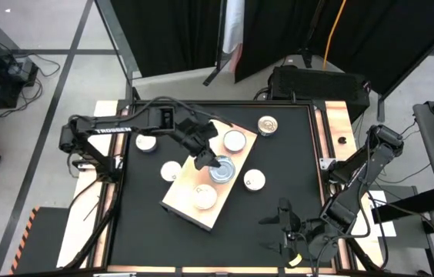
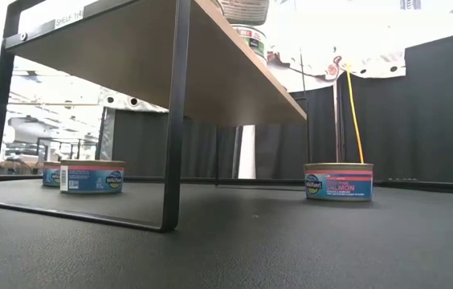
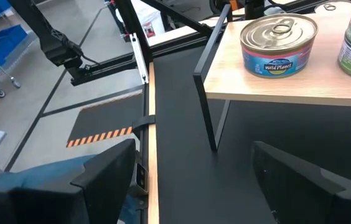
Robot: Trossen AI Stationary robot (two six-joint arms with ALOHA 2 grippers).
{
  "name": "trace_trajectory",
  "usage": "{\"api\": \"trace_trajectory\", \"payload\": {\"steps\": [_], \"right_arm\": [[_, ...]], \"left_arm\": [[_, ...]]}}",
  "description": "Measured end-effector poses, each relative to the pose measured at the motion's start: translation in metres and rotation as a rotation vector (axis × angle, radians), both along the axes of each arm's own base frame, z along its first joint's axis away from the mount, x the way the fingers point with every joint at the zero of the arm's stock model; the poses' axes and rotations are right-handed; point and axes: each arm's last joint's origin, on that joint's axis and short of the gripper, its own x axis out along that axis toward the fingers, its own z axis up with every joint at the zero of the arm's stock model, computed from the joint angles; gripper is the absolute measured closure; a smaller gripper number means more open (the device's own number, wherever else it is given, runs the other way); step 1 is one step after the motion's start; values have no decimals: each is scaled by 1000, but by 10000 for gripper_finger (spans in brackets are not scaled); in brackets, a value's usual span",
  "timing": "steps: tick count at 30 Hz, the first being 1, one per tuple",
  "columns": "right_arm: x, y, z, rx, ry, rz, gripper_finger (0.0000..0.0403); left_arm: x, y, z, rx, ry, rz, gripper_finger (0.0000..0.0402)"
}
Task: Stack canned seafood by type on shelf
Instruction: Stack the green tuna can on top of the other green tuna cans on the shelf
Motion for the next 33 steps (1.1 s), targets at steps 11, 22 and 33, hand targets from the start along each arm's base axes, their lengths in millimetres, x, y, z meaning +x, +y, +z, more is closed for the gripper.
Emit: {"api": "trace_trajectory", "payload": {"steps": [11, 22, 33], "right_arm": [[0, 0, 0, -1, 3, 2, 90], [0, 0, 0, -1, 4, 3, 90], [0, 0, 0, -1, 4, 4, 90]], "left_arm": [[-2, 15, -1, -3, 9, 34, 240], [1, 18, -6, -15, 17, 7, 240], [0, 18, -7, -10, 26, 13, 211]]}}
